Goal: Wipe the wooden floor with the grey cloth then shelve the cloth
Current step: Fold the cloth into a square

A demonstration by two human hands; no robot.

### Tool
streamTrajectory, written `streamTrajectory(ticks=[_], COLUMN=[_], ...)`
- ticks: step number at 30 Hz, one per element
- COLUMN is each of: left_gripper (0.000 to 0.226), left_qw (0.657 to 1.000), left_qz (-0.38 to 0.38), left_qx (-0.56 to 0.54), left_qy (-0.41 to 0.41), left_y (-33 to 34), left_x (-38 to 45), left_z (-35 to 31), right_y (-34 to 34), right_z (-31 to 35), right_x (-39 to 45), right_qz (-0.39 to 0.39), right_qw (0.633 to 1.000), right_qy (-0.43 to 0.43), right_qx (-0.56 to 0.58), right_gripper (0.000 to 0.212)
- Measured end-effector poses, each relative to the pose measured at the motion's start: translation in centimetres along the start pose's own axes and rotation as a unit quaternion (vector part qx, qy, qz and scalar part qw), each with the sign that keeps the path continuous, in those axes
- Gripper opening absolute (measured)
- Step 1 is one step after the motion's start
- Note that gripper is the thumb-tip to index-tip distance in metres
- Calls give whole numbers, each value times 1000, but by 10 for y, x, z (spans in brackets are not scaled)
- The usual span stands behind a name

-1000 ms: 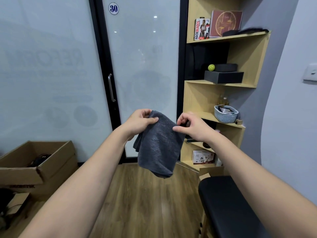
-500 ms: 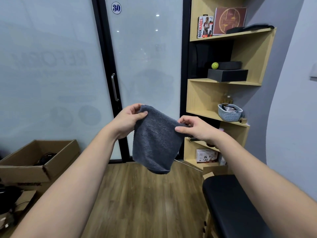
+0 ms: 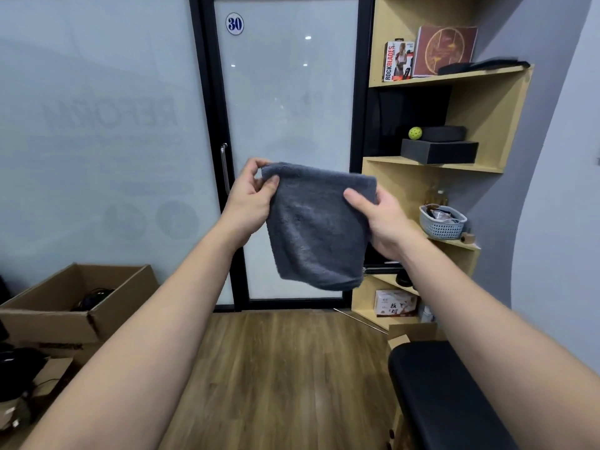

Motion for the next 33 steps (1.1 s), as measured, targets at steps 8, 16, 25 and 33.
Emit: streamTrajectory(ticks=[8,16,25,33], left_gripper=[31,27,17,18], left_qw=[980,946,969,993], left_qz=[95,224,162,45], left_qx=[164,235,186,109], left_qy=[-58,9,24,-24], left_y=[-24,41,1,-66], left_x=[-13,-41,-28,-16], left_z=[34,13,5,18], right_y=[22,74,70,51], right_z=[6,-8,-20,-63], right_x=[-2,-26,-50,-98], right_qz=[35,122,100,191], right_qw=[965,882,907,897], right_qy=[-74,-143,-80,-34], right_qx=[-248,-433,-401,-397], right_gripper=[10,11,38,20])
Point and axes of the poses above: each hand's wrist, its own x-axis towards the middle knuckle, its own y-axis out of the palm, z = x × y, the point moved 10 cm from there along x, towards the middle knuckle, and after that the axes turned 6 degrees about -z, right-handed, at the moved point
